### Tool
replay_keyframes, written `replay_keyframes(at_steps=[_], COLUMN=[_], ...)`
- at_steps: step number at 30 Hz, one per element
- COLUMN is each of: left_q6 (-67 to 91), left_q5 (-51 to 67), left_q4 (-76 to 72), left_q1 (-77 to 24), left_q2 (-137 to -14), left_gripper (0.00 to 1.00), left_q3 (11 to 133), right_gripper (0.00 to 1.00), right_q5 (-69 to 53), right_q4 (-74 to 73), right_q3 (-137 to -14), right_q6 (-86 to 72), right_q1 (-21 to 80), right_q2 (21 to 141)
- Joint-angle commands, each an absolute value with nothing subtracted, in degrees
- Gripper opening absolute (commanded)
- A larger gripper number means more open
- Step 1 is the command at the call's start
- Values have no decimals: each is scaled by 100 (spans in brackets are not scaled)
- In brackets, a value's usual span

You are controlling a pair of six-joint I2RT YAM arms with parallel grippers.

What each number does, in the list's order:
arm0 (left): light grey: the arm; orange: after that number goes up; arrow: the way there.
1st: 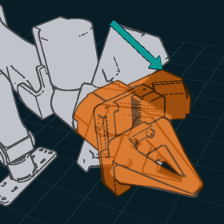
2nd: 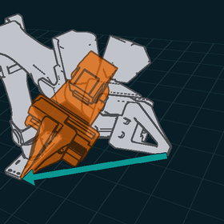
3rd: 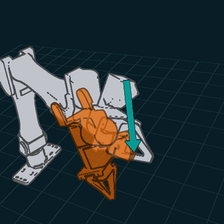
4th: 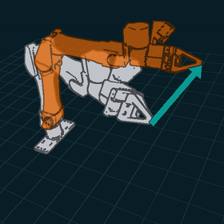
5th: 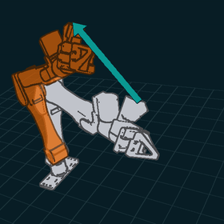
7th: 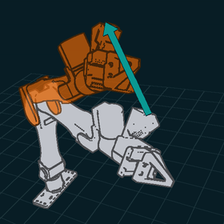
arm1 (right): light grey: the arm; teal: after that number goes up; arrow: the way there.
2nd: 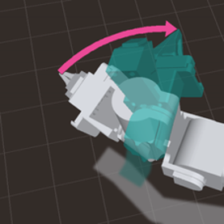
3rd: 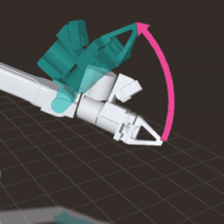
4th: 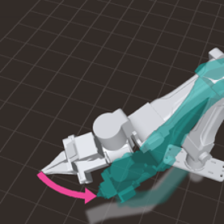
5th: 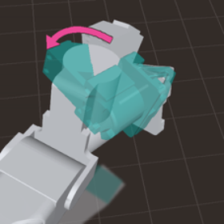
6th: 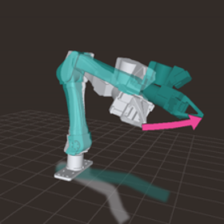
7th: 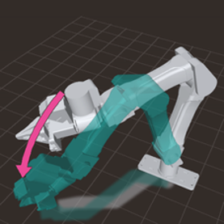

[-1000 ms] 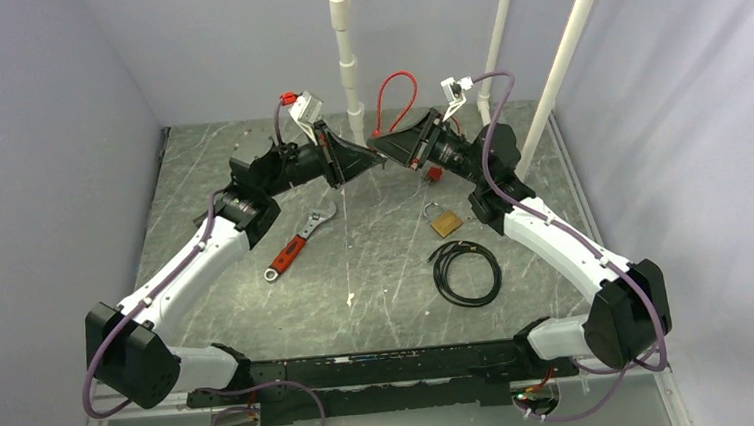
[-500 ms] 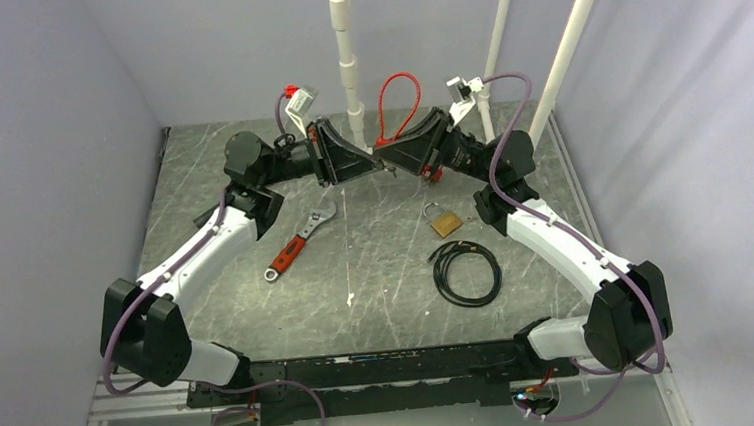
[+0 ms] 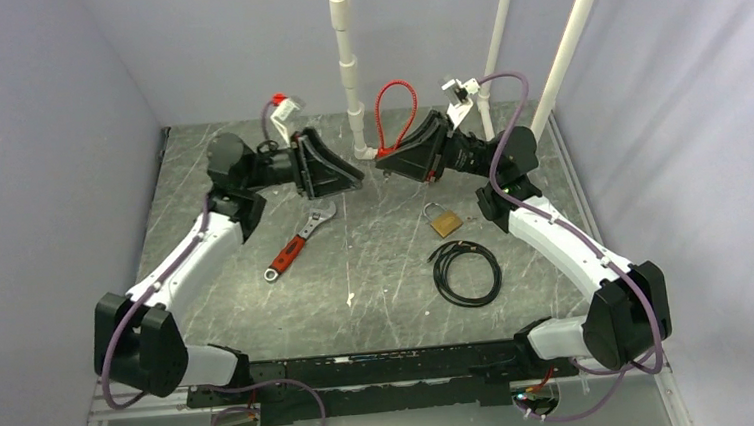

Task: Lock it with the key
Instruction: Lock the lock.

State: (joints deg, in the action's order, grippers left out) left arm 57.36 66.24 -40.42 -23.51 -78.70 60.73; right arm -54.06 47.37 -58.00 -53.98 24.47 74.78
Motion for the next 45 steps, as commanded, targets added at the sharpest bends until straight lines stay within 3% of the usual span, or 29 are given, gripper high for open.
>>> replay_keyframes(at_steps=[1,4,8,16,29,37,42,45], left_q6=[4174,3161,3340,3501,3849,4014,4204,4265], left_q5=[7074,6837,6616,5769,5552,5537,5705,5759], left_q4=[-2455,-1060,-1198,-2463,-3393,-3455,-3620,-3581], left_q1=[-1823,-1828,-1874,-2188,-2800,-2896,-2896,-2895], left_q2=[-7205,-7072,-7133,-7003,-7606,-7708,-7674,-7673], left_gripper=[52,56,67,59,54,42,43,50], left_q3=[6403,6849,6993,6149,6323,6454,6415,6430], right_gripper=[0,0,0,0,0,0,0,0], right_q5=[-5916,-6034,-5939,-5220,-5125,-5089,-5080,-5093], right_q4=[4009,3748,3676,4529,4803,4774,4779,4748], right_q3=[-6131,-6056,-5979,-6036,-6047,-6009,-5952,-5959], right_q6=[-4438,-4143,-3999,-4893,-5236,-5166,-5130,-5102], right_q1=[2397,2404,2426,2473,2665,2679,2678,2665], right_q2=[7282,7257,7271,7409,7439,7426,7407,7392])
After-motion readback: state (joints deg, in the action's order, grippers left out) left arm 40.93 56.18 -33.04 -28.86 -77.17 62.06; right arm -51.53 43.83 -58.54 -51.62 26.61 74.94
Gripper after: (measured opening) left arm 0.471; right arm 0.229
